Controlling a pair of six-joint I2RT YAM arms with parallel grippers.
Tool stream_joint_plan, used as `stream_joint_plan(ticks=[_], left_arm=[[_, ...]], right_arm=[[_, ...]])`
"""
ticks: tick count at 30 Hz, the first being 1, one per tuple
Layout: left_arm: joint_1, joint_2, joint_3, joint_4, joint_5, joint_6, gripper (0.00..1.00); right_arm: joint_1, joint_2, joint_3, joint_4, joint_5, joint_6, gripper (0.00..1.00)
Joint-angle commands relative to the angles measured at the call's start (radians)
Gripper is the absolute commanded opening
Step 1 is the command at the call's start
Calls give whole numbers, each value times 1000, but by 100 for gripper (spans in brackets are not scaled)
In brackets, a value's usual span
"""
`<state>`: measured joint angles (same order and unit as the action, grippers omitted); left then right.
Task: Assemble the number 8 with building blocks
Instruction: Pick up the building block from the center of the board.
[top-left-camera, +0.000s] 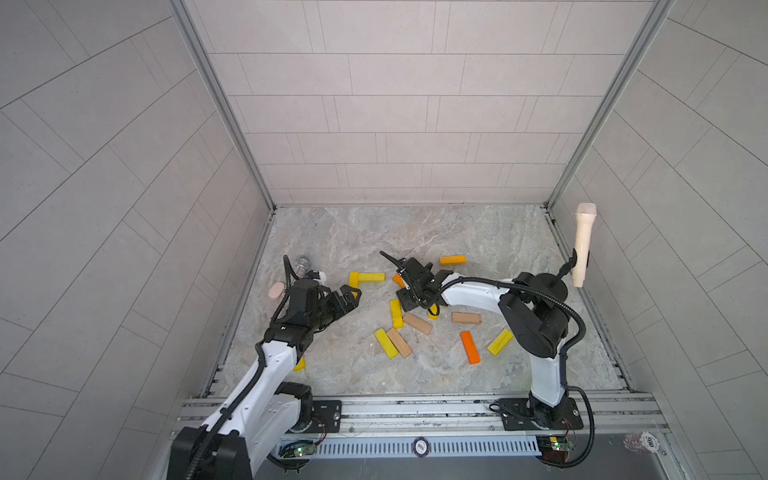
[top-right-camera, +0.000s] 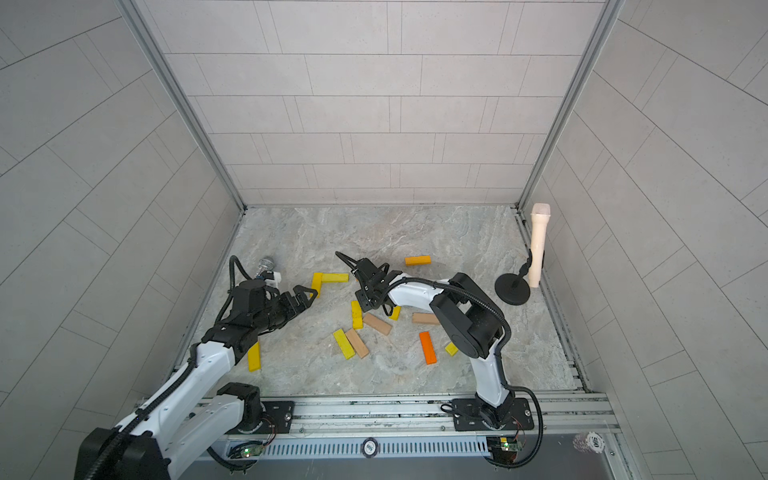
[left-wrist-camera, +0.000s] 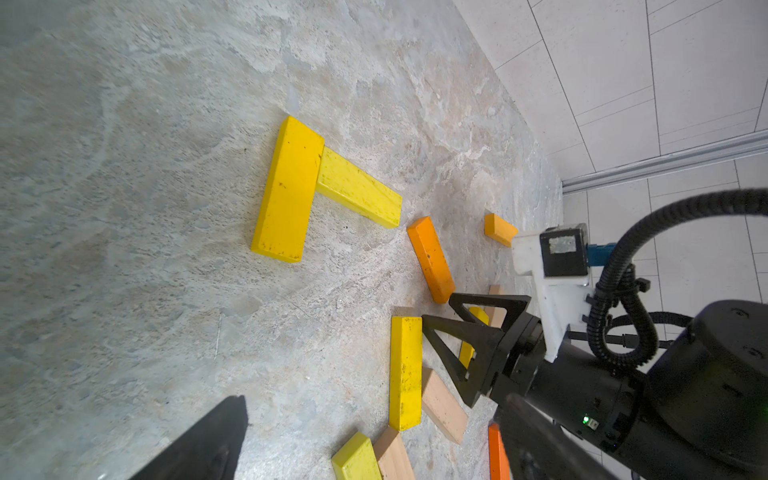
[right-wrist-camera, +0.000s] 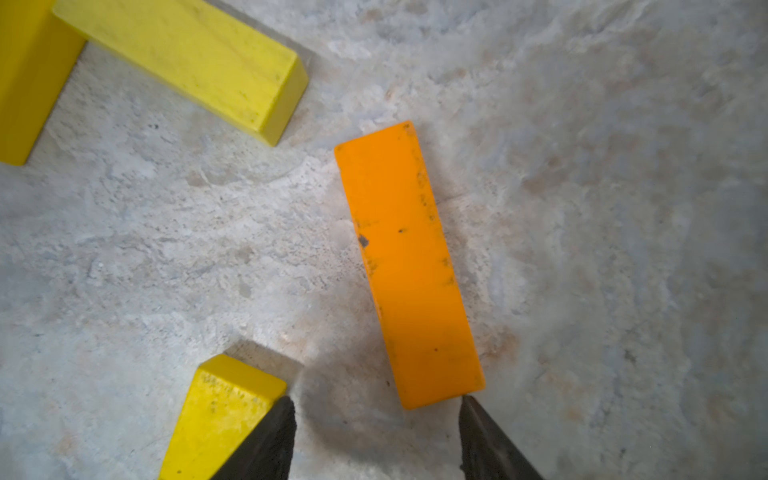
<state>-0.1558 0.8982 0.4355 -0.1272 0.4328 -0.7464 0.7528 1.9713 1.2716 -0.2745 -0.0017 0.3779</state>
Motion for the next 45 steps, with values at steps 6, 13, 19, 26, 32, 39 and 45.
stream_joint_plan(ticks=[6,13,19,26,32,39,45], left_arm=[[-2,-17,22,-3,-8,12,100],[-2,-9,23,0,-9,15,100],[-2,0,32,-5,-17,15,100],[-2,26,43,1,-11,16,98],[-2,42,51,-1,-23,16,98],[-1,35,62,-23,-51,15,98],[11,15,71,-80,-98,4,99]], right_arm=[[-41,58,52,-20,-70,-28,68],[-41,117,132,-59,-87,-85,64],[-41,164,192,-102,-86,-126,57],[-41,177,225,-125,-107,-149,45],[-40,142,230,-144,-95,-165,37],[-29,60,173,-144,-78,-173,34],[4,-13,119,-152,-81,-186,34]])
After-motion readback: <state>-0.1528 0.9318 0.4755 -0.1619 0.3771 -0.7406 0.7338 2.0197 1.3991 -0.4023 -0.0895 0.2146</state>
